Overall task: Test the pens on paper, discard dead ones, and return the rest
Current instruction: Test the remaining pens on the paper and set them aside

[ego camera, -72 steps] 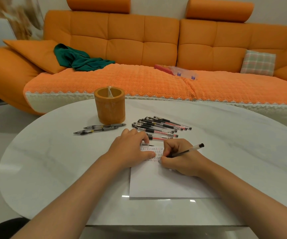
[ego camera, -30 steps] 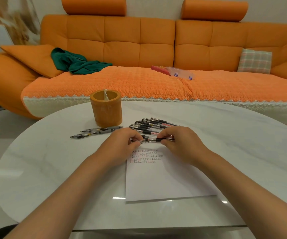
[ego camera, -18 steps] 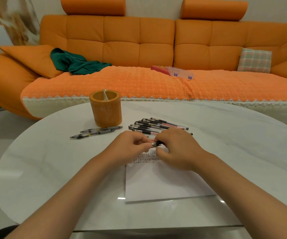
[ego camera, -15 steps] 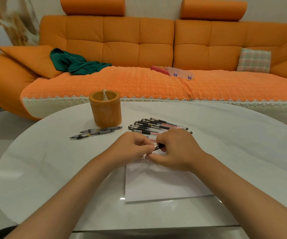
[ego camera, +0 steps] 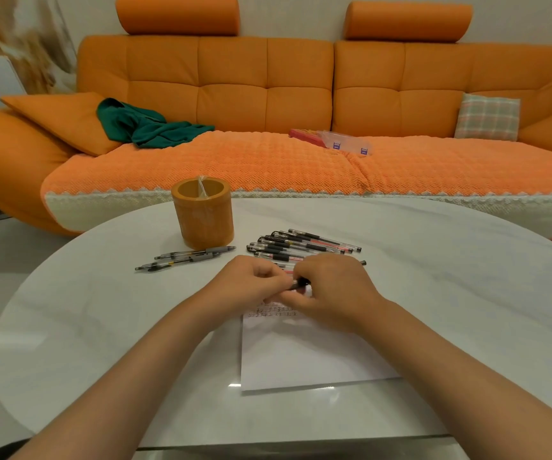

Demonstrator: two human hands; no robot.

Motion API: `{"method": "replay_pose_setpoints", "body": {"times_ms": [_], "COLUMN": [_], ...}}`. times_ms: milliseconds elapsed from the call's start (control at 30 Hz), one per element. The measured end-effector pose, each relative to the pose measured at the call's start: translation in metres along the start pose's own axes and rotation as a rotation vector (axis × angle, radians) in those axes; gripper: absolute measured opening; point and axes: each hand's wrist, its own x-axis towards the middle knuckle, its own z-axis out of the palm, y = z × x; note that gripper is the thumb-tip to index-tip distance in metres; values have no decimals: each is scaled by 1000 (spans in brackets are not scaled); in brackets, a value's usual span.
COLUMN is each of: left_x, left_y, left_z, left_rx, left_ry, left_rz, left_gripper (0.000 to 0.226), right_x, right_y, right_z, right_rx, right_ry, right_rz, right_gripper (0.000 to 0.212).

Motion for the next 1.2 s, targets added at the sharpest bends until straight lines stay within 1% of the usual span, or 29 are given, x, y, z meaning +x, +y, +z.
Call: {"method": "replay_pose_setpoints", "body": {"times_ms": [67,100,167,233,333,467,567,700,833,900,967,1067,1200], "left_x": [3,4,8,10,12,19,21,22,25,26,26,27,29], "left_y": [-3,-5,-10,-13,-20,-35,-45,-53,-54,-54,-54,-54,-52], "left_z": [-4,-8,-16,-23,-32,-49,-61,-64,-64,-63,-63,-61,-62], "left_rx": [53,85,125,164,397,676,802,928,1059,1073,1039,1063,1128], "left_ry": [105,159,239,277,325,508,598,564,556,549,542,532,518], "left_rz": [5,14,25,26,52,85,58,5,13,6,0,29,69], "left_gripper": [12,12,11,11,9,17,17,19,22,21,16,10,18], "right_x": [0,0,0,2,5,3,4,7,11,13,13,14,15], "right_y": [7,10,18,23,30,31,32,31,31,31,31,31,30], "right_z": [3,4,7,8,11,15,16,21,26,28,31,34,33], "right_rx": [147,219,289,294,285,178,93,61,55,76,89,80,55], "right_ry": [-78,-97,-88,-81,-71,-6,34,89,143,148,162,177,179], "right_rz": [14,32,64,74,83,73,63,28,-34,-45,-53,-54,-48], "right_gripper": [29,25,34,31,21,18,17,16,13,10,8,7,9]}}
